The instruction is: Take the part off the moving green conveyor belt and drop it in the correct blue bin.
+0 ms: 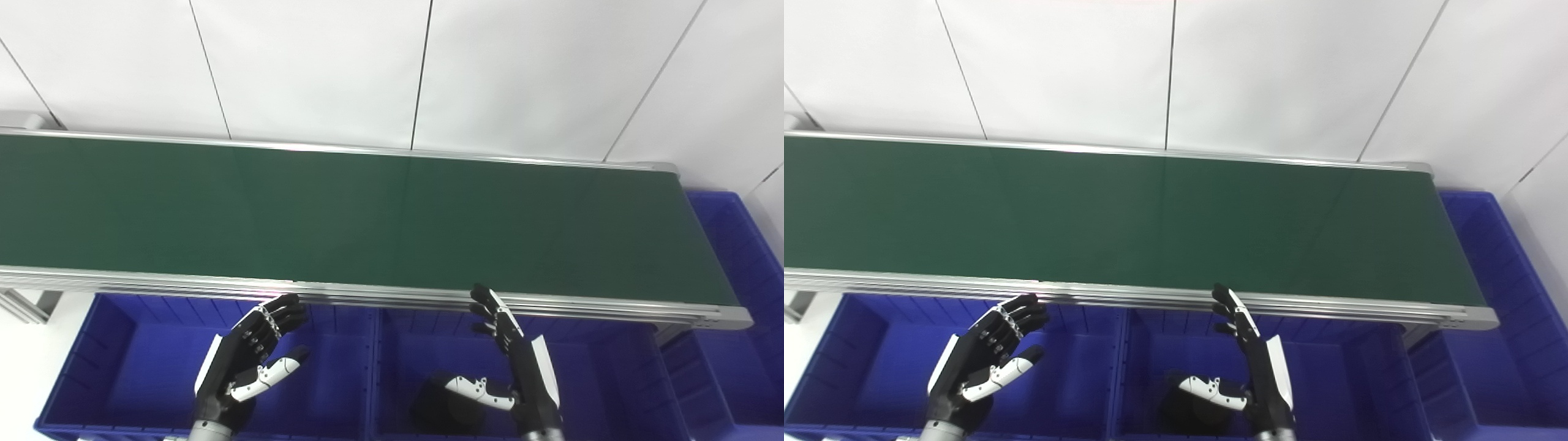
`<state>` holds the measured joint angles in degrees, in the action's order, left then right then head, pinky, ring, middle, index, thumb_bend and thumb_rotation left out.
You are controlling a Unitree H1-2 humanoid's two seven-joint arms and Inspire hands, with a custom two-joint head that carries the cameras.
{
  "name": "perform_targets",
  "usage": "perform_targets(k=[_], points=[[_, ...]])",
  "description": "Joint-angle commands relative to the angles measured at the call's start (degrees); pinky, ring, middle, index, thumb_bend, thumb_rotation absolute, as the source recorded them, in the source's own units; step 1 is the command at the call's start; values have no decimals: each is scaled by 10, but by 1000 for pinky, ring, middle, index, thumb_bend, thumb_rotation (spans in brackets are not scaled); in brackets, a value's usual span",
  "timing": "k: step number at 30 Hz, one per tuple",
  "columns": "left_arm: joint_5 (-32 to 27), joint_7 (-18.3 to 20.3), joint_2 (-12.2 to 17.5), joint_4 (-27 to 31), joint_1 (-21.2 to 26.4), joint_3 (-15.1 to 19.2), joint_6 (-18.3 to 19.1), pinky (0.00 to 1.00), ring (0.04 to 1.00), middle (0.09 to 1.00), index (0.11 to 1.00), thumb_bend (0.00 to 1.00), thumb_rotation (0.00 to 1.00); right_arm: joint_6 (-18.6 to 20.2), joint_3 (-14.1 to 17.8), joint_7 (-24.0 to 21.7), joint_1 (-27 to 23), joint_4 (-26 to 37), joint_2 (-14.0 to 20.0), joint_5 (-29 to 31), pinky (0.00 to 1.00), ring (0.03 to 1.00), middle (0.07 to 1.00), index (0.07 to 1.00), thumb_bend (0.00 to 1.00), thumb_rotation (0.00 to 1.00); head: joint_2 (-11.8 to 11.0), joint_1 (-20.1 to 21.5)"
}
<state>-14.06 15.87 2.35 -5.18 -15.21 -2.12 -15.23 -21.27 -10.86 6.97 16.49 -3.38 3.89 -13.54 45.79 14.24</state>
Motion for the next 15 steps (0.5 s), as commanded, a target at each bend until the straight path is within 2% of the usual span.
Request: perform_targets(k=[1,4,11,15], points=[[-6,6,6,10,6,1,-9,810,720,729,733,646,0,-21,-1,-13,3,8,-6,21,710,826,865,897,693,177,0,0],[-6,9,9,6,8,0,-13,813,723,732,734,635,0,-24,2,-18,4,-1,-10,34,706,809,851,873,691,150,-2,0],[-12,10,14,6,8,2,-9,810,706,732,735,632,0,-37,11,-5,4,-24,-19,14,676,775,824,835,680,118,-8,-1],[-7,7,15,6,6,1,-9,828,747,735,732,641,0,-42,17,-2,4,-31,-23,7,663,759,812,829,687,84,-14,-13]])
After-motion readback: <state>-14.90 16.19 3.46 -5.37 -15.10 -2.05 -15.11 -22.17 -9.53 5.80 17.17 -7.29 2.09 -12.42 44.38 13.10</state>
